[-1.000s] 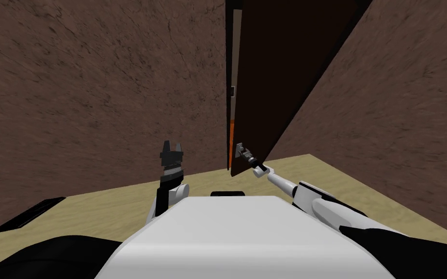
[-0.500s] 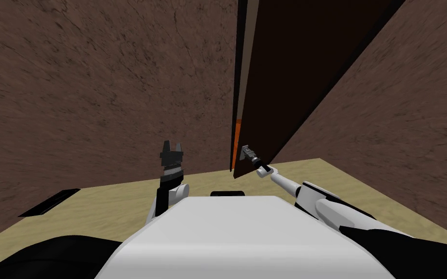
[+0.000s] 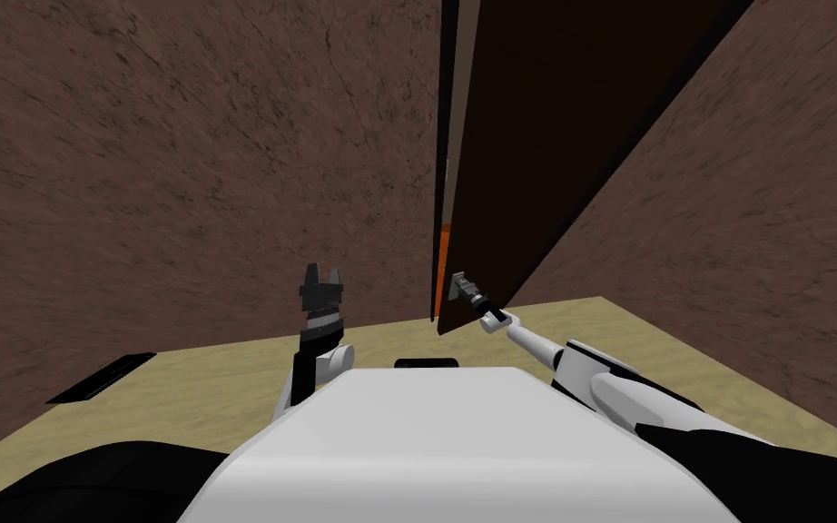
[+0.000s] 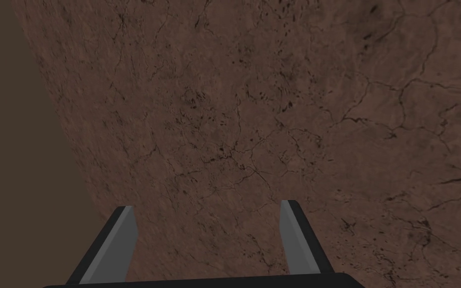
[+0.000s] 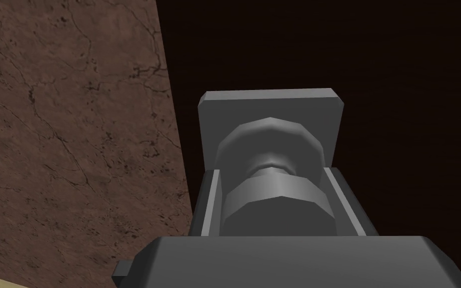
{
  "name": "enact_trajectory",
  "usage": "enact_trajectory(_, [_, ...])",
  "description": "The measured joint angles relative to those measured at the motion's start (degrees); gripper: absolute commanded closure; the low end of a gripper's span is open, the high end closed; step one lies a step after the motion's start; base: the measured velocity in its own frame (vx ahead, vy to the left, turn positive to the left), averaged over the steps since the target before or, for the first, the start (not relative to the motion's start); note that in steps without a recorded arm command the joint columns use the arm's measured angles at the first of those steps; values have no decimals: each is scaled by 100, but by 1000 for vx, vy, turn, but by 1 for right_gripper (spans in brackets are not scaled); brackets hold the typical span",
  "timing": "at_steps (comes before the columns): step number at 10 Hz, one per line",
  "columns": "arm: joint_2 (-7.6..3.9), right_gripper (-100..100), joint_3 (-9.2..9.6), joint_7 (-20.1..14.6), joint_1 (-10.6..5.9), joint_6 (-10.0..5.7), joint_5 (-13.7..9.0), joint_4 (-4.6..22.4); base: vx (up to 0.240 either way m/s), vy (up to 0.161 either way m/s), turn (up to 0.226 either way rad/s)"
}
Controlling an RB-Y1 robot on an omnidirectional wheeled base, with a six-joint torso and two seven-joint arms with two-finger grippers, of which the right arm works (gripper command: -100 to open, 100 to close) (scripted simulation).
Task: Pull the door open
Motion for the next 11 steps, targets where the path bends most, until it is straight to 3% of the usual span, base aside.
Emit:
enact_trajectory(4, [-287, 100, 353, -317, -4, -256, 52, -124, -166, -158, 105])
enact_trajectory(8, [-679, 100, 835, -745, 22, -567, 119, -286, -168, -140, 81])
enact_trajectory(9, [-683, 100, 861, -765, 38, -577, 125, -286, -129, -137, 99])
enact_trajectory(11, [-789, 100, 1023, -896, 9, -747, 170, -272, -179, -183, 107])
